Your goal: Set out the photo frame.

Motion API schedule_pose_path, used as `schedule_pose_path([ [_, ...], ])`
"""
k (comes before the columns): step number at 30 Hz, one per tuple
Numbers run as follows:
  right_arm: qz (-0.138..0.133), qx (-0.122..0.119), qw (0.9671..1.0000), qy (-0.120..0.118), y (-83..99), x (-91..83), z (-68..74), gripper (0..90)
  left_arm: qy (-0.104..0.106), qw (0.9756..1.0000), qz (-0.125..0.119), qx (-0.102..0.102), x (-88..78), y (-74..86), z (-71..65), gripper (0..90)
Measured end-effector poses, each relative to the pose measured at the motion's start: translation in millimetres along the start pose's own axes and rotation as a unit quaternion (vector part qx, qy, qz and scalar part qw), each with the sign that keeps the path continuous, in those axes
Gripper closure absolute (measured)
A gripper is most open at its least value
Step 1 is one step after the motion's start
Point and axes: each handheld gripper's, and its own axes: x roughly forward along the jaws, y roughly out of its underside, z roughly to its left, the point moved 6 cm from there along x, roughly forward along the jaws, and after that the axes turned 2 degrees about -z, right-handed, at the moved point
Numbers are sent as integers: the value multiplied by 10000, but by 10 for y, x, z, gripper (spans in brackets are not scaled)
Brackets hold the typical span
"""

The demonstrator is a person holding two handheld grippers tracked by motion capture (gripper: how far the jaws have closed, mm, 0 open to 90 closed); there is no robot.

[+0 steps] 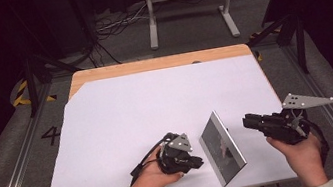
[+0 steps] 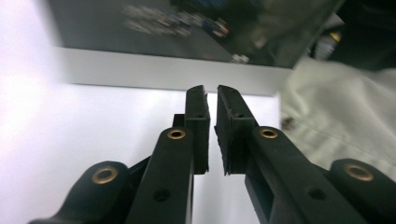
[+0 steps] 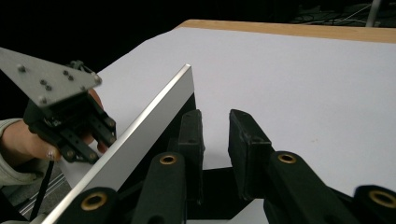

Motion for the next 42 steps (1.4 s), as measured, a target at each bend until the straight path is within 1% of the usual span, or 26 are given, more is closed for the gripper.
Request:
schedule_pose_path([
  [1, 4, -27, 10000, 11, -6, 2, 2, 741, -67, 9999, -78, 27, -33, 2, 14, 818],
  [2, 7, -39, 10000, 5, -11, 4, 7, 737, -207, 9996, -198, 29, -89, 14, 29, 810],
  [4, 5, -22, 10000, -19, -28, 10, 27, 726, -342, 9989, -302, 69, -158, 42, 51, 797],
  [7, 11, -17, 10000, -30, -38, 19, 45, 698, -598, 9970, -484, 71, -292, 83, 95, 782],
  [9, 13, 39, 10000, -38, -47, 20, 52, 690, -732, 9951, -671, -8, -405, 106, 139, 775],
  [11, 31, 27, 10000, -17, -57, 16, 56, 683, -826, 9933, -788, -153, -499, 142, 190, 769],
  [12, 30, 39, 10000, -22, -63, 12, 62, 681, -855, 9928, -818, -200, -544, 166, 223, 766],
  [13, 34, 28, 10000, -23, -68, 10, 63, 680, -855, 9928, -818, -200, -544, 166, 223, 765],
  [14, 50, 43, 10000, -30, -75, 7, 73, 678, -952, 9911, -877, -302, -625, 214, 280, 765],
  [15, 64, 30, 10000, -24, -78, 6, 75, 676, -996, 9903, -914, -329, -662, 232, 305, 765],
  [16, 64, 30, 10000, -24, -78, 6, 75, 676, -996, 9903, -914, -329, -662, 232, 305, 765],
  [18, 126, 52, 9999, -22, -91, 7, 88, 670, -1088, 9882, -999, -412, -740, 270, 351, 764],
  [20, 174, 53, 9998, -26, -117, 9, 106, 659, -1169, 9868, -1028, -456, -798, 302, 391, 760],
  [22, 193, 35, 9998, -32, -135, 13, 119, 650, -1198, 9863, -1028, -476, -815, 316, 407, 757],
  [23, 226, 50, 9997, -23, -144, 16, 128, 640, -1300, 9849, -1029, -494, -839, 340, 448, 755],
  [26, 328, 94, 9994, -47, -178, 30, 147, 616, -1409, 9831, -1020, -578, -865, 374, 506, 751],
  [27, 328, 94, 9994, -47, -178, 30, 147, 616, -1409, 9831, -1020, -578, -865, 374, 506, 750],
  [28, 361, 93, 9993, -42, -189, 34, 149, 613, -1460, 9824, -1013, -573, -879, 385, 527, 750],
  [31, 538, 149, 9984, -75, -223, 58, 193, 591, -1515, 9811, -1027, -632, -906, 410, 569, 746],
  [32, 591, 161, 9981, -74, -223, 66, 199, 589, -1515, 9811, -1027, -632, -906, 410, 569, 745],
  [33, 682, 177, 9975, -80, -223, 85, 208, 586, -1556, 9803, -1025, -652, -905, 415, 583, 743],
  [35, 805, 221, 9965, -85, -223, 113, 220, 575, -1562, 9804, -1004, -657, -898, 419, 588, 741],
  [38, 1033, 388, 9939, -84, -230, 165, 228, 549, -1544, 9808, -995, -655, -893, 419, 587, 741],
  [39, 1033, 388, 9939, -84, -230, 165, 228, 549, -1544, 9808, -995, -655, -893, 419, 587, 741],
  [40, 1138, 467, 9924, -102, -234, 186, 238, 535, -1539, 9808, -1000, -654, -894, 418, 587, 741],
  [42, 1268, 521, 9905, -109, -242, 216, 262, 524, -1537, 9808, -998, -666, -893, 420, 587, 740],
])
